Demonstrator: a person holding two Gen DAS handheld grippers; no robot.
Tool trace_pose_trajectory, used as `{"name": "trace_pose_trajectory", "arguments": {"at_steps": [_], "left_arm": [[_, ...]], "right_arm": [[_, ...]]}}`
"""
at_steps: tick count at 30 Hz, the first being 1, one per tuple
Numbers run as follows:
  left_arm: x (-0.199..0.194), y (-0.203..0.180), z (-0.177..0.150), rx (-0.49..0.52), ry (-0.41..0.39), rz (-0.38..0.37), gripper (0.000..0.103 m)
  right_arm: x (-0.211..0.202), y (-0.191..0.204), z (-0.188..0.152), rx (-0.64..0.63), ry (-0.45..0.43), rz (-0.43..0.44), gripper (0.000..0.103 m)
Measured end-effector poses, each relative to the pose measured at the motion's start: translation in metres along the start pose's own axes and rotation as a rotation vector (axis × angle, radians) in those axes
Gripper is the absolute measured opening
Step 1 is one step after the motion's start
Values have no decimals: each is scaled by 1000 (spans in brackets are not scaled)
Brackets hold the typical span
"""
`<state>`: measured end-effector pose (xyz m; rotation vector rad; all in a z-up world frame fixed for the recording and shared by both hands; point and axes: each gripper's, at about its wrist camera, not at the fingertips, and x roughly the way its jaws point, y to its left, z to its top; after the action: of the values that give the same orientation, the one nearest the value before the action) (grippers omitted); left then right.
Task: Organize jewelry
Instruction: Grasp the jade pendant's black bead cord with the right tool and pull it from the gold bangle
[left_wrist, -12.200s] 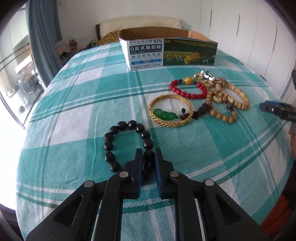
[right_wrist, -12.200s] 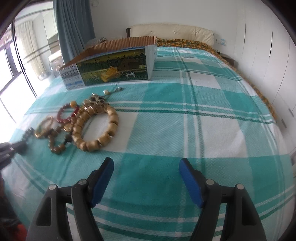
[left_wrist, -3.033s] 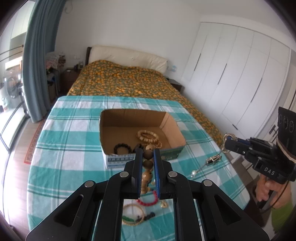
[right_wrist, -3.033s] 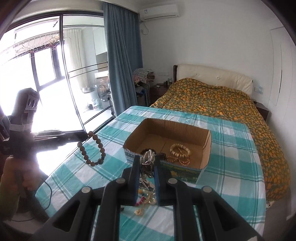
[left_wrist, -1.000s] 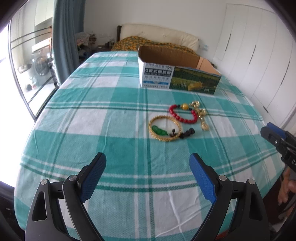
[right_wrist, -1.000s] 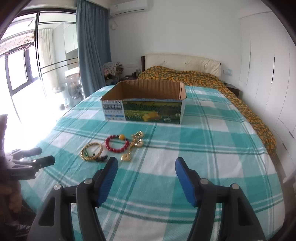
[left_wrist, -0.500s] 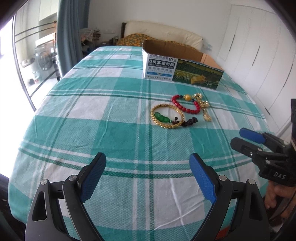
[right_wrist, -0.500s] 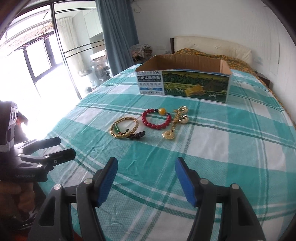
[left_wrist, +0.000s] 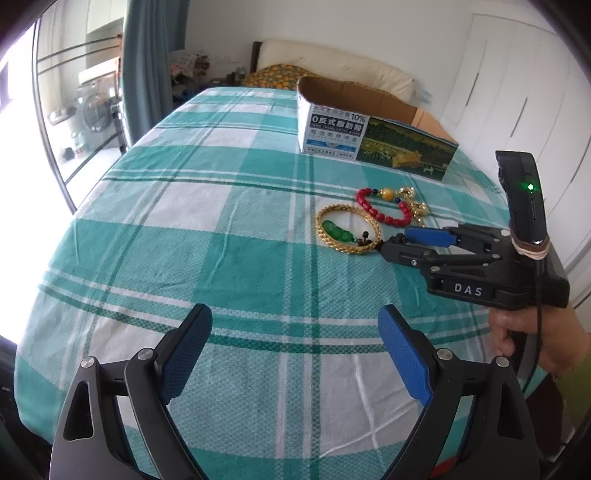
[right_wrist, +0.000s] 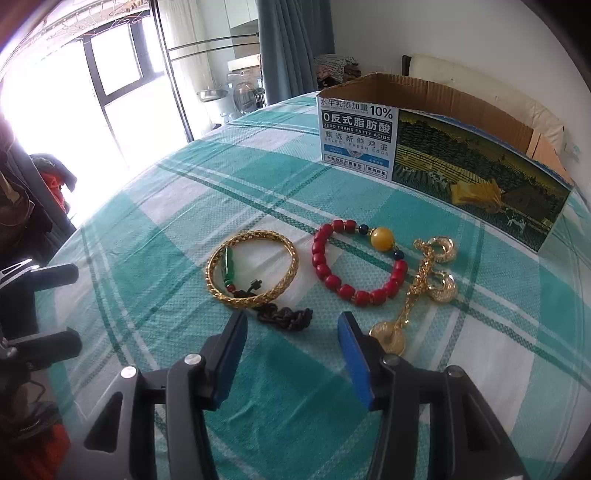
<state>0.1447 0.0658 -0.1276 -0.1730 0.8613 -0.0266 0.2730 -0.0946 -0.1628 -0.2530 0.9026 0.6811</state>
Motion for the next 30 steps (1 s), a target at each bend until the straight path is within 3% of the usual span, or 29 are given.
{"name": "trace_pose_trajectory", "arguments": {"at_steps": [3, 7, 15, 19, 25, 28, 30], "left_arm": [[2, 2, -1, -8, 9, -1, 92], [2, 2, -2, -5, 11, 3, 92], [8, 2, -2, -16, 31, -10, 92], [10, -6, 0, 9, 35, -20, 92], [18, -22, 8, 45, 52, -53, 92], [24, -33, 14, 61, 59, -81, 92], [29, -45, 19, 76, 62, -104, 92]], "right_arm": [[3, 1, 4, -32, -4, 24, 26], [-5, 7, 4, -47, 5, 39, 17], [-58, 17, -14, -37, -37, -21, 17], [-70, 16, -34, -62, 7, -149, 17], [-88, -6, -64, 18, 35, -233, 17], [-108, -13, -69, 90, -22, -161, 17], [-109, -12, -68, 86, -21, -170, 17]]}}
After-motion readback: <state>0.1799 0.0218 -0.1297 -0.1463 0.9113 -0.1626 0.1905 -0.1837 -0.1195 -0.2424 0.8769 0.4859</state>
